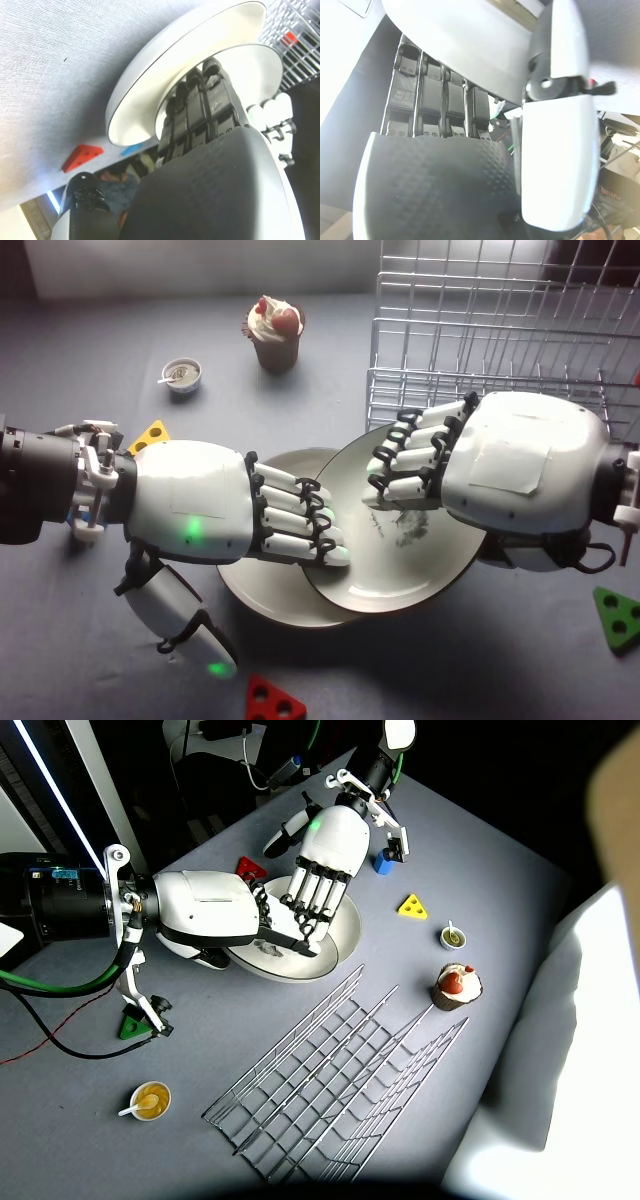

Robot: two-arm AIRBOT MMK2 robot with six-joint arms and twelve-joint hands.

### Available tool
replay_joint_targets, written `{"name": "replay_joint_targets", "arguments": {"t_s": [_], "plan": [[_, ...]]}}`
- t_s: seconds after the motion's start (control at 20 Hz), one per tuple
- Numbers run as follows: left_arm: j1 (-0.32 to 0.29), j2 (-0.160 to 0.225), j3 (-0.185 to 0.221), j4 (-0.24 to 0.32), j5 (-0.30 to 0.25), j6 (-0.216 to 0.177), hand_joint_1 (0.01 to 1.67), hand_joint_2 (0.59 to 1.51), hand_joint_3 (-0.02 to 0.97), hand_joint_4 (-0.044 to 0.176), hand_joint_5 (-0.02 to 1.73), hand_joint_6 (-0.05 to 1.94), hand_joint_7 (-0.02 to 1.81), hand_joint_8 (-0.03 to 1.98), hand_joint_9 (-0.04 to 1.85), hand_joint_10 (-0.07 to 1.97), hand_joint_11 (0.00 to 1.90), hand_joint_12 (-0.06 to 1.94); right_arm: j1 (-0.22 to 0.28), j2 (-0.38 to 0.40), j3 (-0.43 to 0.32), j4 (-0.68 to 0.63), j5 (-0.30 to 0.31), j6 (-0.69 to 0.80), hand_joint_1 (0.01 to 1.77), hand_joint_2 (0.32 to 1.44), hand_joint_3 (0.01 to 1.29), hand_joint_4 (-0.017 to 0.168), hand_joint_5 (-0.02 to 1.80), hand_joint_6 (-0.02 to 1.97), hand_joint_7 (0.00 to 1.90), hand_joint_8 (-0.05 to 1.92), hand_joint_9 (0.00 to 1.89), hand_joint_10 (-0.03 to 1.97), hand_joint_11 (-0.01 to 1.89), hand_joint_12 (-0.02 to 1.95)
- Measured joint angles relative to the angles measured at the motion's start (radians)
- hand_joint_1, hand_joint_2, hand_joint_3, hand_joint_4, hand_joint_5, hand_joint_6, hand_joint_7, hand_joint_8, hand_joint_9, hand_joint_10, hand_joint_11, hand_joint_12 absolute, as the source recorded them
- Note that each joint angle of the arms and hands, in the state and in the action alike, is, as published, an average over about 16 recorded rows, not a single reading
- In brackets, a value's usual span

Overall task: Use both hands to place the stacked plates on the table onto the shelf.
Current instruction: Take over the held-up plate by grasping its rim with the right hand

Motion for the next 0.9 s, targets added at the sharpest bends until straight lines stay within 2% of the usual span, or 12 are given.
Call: {"name": "replay_joint_targets", "arguments": {"t_s": [0.1, 0.4, 0.75, 0.9], "plan": [[0.0, 0.0, 0.001, -0.003, 0.001, 0.0, 0.03, 0.989, 0.003, -0.005, 0.13, -0.03, 0.18, -0.01, 0.19, 0.01, 0.18, 0.0, -0.004, 0.0, -0.002, 0.001, 0.006, -0.001, 1.27, 0.93, 0.02, 0.007, 0.57, 0.05, 0.52, 0.04, 0.55, 0.05, 0.56, 0.17], [0.0, 0.0, 0.004, -0.011, 0.002, 0.0, 0.03, 0.985, 0.003, -0.006, 0.13, -0.03, 0.18, -0.01, 0.19, 0.01, 0.18, 0.01, -0.014, 0.004, -0.013, 0.001, 0.032, -0.005, 1.34, 0.96, 0.02, 0.003, 0.74, 0.36, 0.76, 0.24, 0.79, 0.34, 0.78, 0.39], [-0.009, 0.014, 0.007, -0.031, -0.007, -0.001, 0.03, 0.981, 0.003, -0.004, 0.14, -0.02, 0.19, 0.0, 0.19, 0.01, 0.17, 0.01, -0.02, 0.01, -0.042, 0.01, 0.061, -0.009, 1.39, 0.95, 0.01, -0.004, 0.87, 0.73, 0.98, 0.5, 1.01, 0.68, 1.05, 0.48], [-0.022, 0.031, 0.007, -0.047, -0.021, -0.003, 0.03, 0.98, 0.003, -0.004, 0.15, -0.01, 0.2, 0.0, 0.19, 0.01, 0.17, 0.01, -0.022, 0.015, -0.058, 0.017, 0.069, -0.009, 1.39, 0.95, 0.01, -0.006, 0.89, 0.85, 1.02, 0.58, 1.05, 0.79, 1.12, 0.44]]}}
